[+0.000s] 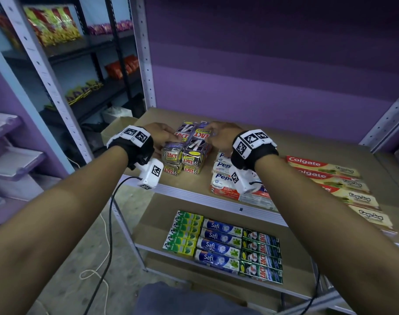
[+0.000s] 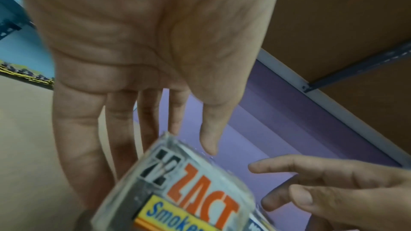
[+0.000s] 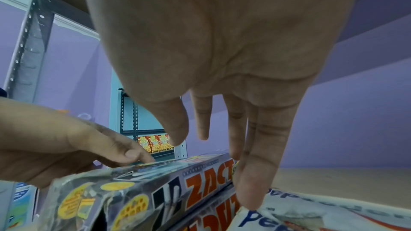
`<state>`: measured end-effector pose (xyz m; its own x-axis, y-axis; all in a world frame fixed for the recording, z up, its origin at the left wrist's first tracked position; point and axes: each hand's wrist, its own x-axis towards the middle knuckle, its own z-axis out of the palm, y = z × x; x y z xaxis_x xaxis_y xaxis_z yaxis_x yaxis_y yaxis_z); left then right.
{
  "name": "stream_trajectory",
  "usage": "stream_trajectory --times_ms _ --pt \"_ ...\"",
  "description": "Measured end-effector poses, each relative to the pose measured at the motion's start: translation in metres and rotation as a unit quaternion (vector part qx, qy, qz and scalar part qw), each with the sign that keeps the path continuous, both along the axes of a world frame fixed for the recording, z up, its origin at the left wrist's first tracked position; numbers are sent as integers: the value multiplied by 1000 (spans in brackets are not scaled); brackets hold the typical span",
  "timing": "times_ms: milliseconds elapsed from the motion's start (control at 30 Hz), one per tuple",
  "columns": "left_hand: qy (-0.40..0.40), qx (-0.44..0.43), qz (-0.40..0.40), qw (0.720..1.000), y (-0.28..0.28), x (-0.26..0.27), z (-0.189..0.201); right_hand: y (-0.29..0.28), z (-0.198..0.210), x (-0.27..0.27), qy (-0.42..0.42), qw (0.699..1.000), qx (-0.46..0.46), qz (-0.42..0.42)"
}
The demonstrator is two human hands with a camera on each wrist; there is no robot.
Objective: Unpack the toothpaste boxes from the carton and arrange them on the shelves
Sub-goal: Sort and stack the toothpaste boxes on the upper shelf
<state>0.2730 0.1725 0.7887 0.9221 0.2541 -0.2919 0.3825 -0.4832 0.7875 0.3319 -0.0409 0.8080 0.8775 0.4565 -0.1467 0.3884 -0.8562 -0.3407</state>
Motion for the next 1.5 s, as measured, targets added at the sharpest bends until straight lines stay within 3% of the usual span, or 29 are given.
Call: stream_trajectory --times_ms 233,567,900,1033,1233,1500 --pt "21 -25 -39 999 13 5 -2 8 -2 -1 28 1000 14 2" --pt "-43 -61 43 996 55 7 -22 19 -3 -6 30 999 -24 11" --pt "-65 47 112 990 95 8 -47 40 -12 -8 48 999 15 0" --pt "-64 105 101 987 101 9 -52 47 -14 -4 51 998 19 -12" --pt "-41 168 75 982 106 13 -47 55 -16 4 47 992 104 -59" --pt "-5 83 66 994 114 9 -48 99 -12 3 82 983 161 -44"
